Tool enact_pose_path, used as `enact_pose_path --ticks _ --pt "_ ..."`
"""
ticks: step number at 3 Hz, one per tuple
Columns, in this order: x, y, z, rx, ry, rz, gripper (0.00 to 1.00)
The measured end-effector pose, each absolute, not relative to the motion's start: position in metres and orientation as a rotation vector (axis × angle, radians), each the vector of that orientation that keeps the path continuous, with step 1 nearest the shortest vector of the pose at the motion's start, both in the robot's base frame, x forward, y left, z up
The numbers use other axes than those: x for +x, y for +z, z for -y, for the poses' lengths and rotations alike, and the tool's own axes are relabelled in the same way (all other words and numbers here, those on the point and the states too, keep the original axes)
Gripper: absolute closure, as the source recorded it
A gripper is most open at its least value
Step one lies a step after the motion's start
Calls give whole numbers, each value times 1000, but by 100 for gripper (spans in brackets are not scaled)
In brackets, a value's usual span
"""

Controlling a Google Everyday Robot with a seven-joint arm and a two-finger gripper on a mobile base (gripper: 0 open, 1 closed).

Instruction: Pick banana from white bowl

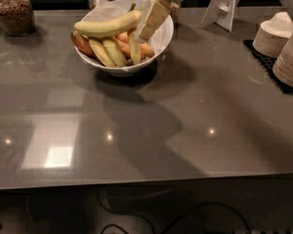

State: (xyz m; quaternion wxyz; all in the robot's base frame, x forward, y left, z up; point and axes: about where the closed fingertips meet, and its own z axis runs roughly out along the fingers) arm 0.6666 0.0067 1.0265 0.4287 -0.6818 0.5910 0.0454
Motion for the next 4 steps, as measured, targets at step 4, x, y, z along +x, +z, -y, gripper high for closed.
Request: enact_pose_path --ticks 4 --pt "703 982 -71 -1793 288 -1438 25"
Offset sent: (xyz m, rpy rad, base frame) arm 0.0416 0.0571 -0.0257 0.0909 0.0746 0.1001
